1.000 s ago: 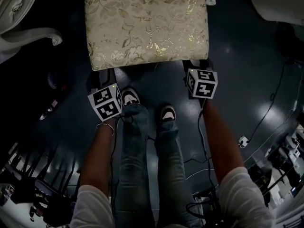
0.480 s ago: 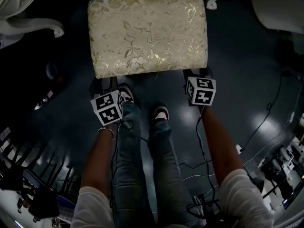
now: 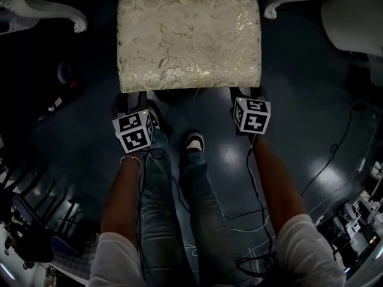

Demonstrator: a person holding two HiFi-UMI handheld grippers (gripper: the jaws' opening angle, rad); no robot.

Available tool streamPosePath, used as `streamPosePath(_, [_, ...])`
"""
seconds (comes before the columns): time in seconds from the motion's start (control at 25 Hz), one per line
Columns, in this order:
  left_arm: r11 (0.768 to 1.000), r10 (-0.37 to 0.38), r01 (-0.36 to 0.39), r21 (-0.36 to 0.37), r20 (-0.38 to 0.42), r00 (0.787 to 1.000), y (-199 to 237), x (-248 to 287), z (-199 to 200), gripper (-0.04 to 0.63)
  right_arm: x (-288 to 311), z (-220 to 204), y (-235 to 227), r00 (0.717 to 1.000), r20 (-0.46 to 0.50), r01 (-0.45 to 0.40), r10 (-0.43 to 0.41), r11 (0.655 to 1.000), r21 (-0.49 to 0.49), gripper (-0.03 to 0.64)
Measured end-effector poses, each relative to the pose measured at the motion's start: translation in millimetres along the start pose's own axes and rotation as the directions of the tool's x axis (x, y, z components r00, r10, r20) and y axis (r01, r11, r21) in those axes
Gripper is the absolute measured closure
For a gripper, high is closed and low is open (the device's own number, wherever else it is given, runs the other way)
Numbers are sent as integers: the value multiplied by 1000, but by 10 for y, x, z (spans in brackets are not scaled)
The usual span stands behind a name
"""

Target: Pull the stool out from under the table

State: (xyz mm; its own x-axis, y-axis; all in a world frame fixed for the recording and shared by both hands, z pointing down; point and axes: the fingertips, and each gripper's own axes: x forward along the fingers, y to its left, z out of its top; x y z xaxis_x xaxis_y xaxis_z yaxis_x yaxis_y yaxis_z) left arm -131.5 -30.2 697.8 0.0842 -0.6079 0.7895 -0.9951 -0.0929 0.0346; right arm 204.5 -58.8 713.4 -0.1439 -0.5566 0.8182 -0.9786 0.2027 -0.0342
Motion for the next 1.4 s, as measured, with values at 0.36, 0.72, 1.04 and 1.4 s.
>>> streamPosePath(0.36, [1000,-5,5,-16,-9,1000,-19,-14,-20,394,15,31,-17,1000,-17,-4,4,1000,-14,376])
streamPosePath(0.72, [1000,-26,26,-12,-75,997,1,-15,-9,394,-13,-40,5,996,-85,15,-14,1000,9,377])
streamPosePath(1.04, [999,-47,48,9,-88,995,49,-16,19,394,-39,-52,54,997,-78,28,-25,999,26,377])
streamPosePath(1.4, [995,-49,40,-93,-95,994,57,-49,-29,382,-94,-115,5,991,-109,89,-83,994,55,336])
